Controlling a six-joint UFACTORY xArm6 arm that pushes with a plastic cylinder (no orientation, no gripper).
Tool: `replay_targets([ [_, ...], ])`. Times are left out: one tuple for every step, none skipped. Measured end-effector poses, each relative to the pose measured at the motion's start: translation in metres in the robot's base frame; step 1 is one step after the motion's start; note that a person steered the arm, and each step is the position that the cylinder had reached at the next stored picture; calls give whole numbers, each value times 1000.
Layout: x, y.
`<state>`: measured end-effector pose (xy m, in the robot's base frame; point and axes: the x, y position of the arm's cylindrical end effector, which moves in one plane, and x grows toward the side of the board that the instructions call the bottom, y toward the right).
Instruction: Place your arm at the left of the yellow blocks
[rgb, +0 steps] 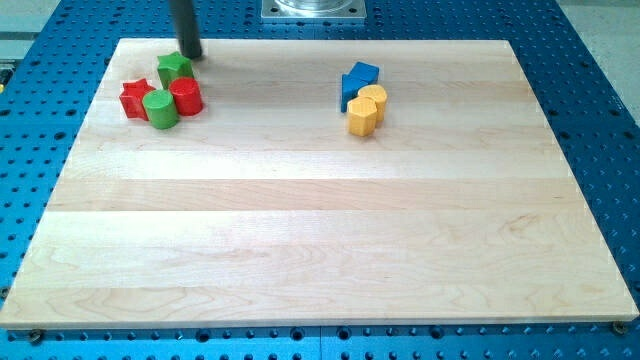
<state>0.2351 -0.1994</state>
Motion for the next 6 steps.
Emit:
replay_targets([
  [47, -8],
  [44, -1],
  [41, 34],
  [52, 103],
  [90, 121],
  [98, 95],
])
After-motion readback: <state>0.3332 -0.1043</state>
